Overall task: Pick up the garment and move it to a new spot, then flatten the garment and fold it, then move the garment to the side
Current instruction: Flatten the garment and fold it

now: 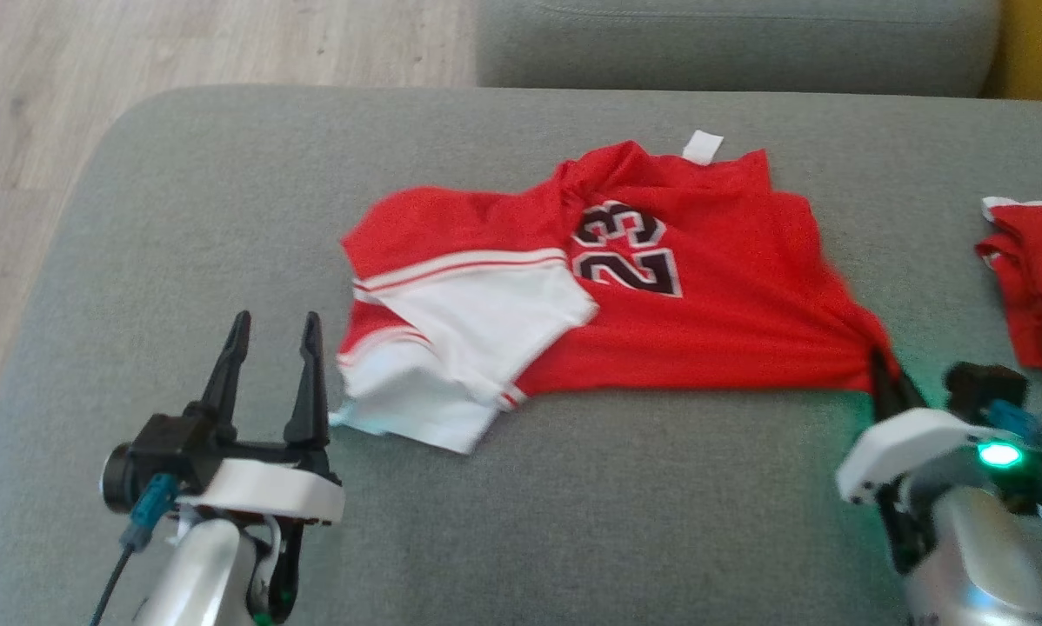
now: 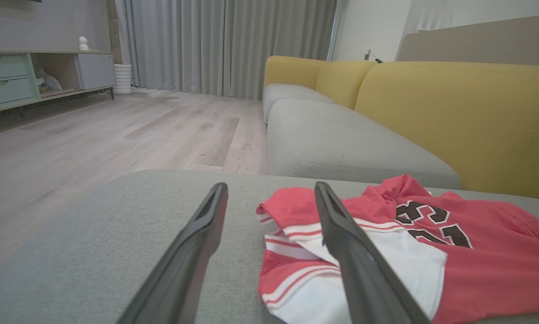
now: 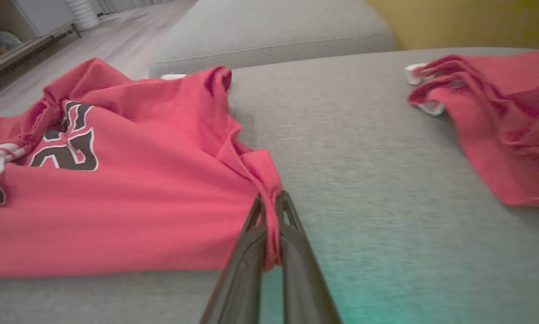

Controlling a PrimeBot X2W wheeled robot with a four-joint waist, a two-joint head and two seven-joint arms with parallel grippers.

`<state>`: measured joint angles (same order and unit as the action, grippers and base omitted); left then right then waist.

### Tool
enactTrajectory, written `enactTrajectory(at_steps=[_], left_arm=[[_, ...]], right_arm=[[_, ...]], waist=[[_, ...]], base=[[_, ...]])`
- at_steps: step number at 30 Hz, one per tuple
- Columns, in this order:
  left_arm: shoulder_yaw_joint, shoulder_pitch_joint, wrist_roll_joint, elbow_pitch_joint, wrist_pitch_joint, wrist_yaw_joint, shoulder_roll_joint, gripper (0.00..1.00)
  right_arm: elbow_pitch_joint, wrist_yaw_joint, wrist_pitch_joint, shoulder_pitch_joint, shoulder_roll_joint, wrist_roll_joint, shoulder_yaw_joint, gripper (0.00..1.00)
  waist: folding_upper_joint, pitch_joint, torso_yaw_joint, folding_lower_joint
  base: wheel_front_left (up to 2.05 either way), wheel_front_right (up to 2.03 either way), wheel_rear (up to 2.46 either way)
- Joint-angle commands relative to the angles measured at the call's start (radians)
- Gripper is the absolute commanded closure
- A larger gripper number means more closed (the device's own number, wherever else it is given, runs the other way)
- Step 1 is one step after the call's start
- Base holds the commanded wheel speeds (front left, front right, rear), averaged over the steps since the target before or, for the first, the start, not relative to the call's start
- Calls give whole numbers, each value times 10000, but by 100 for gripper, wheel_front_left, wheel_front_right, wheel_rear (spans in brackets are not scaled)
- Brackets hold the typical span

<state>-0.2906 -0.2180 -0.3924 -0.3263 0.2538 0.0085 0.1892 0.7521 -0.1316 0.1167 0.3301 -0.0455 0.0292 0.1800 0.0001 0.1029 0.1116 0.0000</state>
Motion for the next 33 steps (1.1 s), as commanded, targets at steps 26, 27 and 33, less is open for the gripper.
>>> enactTrajectory(at_steps=[26, 27, 33], left_arm=[[-1211, -1512, 1489, -365, -209, -851, -691, 0], [-1211, -1512, 1489, -365, -209, -851, -691, 0], [-2389, -2557, 2006, -1600, -1134, -1057, -1046, 0]], right_arm=[[-4979, 9, 1356, -2226, -47, 1271, -1819, 0], [-4979, 9, 1356, -2226, -47, 1271, -1819, 0], [-4933, 9, 1415, -2085, -47, 1414, -2249, 0]], waist=[[-1, 363, -1277, 0], [-1, 363, -1277, 0], [-1, 868, -2134, 0]], base=[[0, 0, 0], [0, 0, 0], [0, 0, 0]])
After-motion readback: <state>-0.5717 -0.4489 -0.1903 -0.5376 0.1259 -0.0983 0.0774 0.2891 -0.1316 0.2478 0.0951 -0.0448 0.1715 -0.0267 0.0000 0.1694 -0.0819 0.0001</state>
